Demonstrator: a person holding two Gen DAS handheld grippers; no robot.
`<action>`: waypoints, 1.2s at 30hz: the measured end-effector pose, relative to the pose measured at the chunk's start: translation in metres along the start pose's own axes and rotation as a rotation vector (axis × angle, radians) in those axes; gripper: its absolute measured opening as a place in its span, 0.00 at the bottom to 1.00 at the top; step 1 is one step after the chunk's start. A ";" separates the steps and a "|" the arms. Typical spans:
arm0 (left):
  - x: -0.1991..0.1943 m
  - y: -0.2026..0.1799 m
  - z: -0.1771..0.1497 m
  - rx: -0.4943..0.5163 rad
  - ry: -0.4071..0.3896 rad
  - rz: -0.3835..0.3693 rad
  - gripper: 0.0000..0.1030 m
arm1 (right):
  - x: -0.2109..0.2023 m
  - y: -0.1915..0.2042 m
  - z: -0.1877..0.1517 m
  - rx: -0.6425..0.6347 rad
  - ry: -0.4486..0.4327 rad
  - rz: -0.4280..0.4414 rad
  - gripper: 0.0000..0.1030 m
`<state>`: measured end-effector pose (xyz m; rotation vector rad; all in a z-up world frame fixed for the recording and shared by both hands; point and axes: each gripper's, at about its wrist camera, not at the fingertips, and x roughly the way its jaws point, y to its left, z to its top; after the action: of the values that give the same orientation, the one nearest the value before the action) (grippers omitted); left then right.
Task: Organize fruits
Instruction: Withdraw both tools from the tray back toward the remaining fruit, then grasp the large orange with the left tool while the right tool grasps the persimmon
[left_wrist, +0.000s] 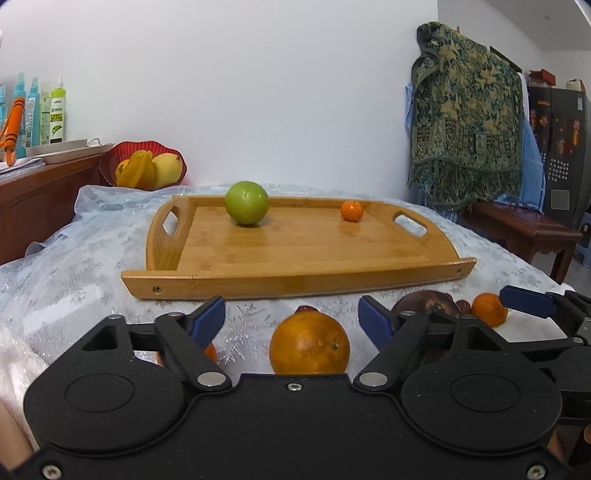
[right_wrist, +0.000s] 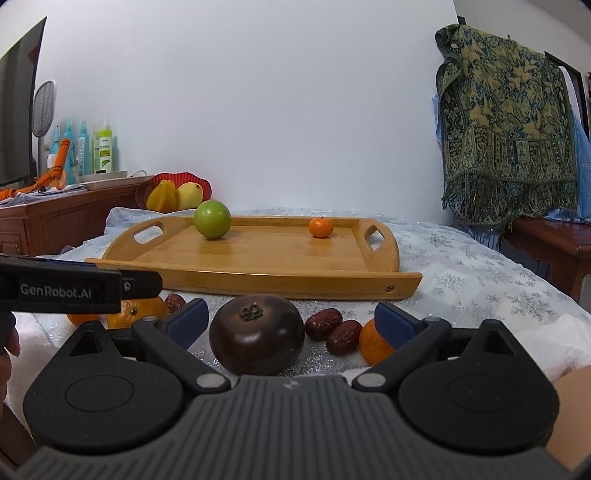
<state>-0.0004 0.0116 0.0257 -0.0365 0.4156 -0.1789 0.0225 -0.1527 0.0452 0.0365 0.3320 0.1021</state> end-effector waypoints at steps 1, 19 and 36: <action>0.000 -0.001 -0.001 0.001 0.008 -0.005 0.63 | 0.001 0.001 -0.001 -0.001 0.006 0.001 0.95; 0.011 -0.004 -0.008 -0.008 0.071 -0.041 0.48 | 0.014 0.017 -0.009 -0.055 0.051 0.038 0.75; 0.023 -0.003 -0.013 -0.059 0.140 -0.060 0.46 | 0.025 0.021 -0.012 -0.068 0.076 0.031 0.75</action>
<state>0.0147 0.0048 0.0043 -0.0948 0.5597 -0.2292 0.0396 -0.1290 0.0266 -0.0293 0.4039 0.1455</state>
